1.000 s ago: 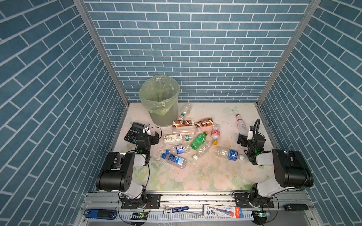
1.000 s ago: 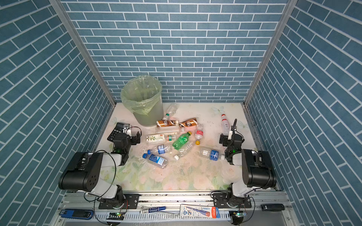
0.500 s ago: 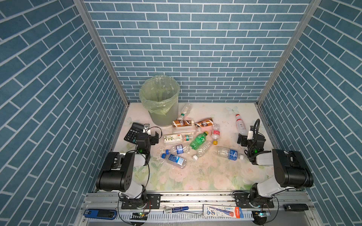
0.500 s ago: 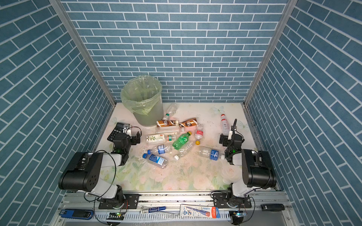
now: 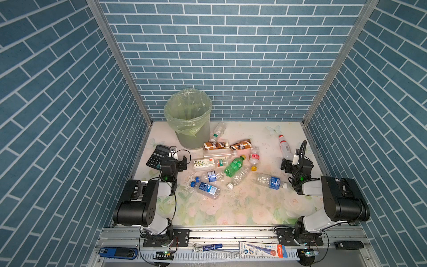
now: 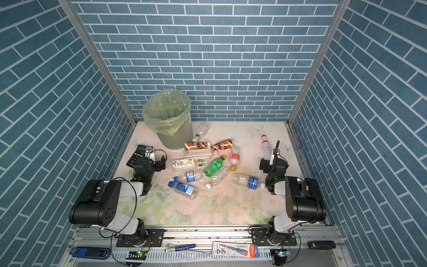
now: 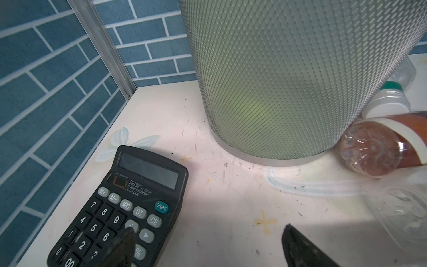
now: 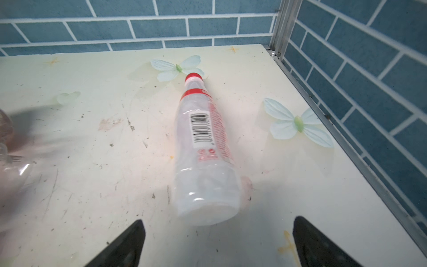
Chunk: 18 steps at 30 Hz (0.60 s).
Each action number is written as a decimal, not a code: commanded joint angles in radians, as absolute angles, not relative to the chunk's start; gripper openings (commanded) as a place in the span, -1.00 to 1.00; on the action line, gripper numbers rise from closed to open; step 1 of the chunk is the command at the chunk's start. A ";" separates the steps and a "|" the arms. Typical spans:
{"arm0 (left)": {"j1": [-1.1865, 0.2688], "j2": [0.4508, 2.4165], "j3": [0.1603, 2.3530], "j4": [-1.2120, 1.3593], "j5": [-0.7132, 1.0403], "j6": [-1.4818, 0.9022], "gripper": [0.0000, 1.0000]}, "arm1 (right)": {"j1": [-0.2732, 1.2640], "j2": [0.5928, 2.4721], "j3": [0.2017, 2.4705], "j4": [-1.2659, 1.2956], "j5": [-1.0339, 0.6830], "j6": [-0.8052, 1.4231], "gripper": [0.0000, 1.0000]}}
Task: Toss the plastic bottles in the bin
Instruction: 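Move the right gripper down toward the clear red-capped bottle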
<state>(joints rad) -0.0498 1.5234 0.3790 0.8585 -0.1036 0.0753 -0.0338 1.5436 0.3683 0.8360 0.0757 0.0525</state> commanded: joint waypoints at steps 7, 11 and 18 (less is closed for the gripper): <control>-0.026 1.308 0.422 0.597 -0.274 0.002 0.99 | -0.032 1.332 0.500 0.498 0.300 0.141 0.98; -0.028 1.183 0.443 0.431 -0.396 -0.085 0.99 | -0.032 1.235 0.562 0.336 0.351 0.235 0.98; -0.038 0.939 0.585 -0.009 -0.275 -0.380 0.99 | -0.036 1.105 0.656 0.143 0.193 0.377 0.98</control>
<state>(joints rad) -0.0319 1.0019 0.5293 0.2150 -0.3332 -0.2295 -0.0338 1.1229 0.5682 0.2920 0.2604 0.3111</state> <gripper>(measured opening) 0.994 0.992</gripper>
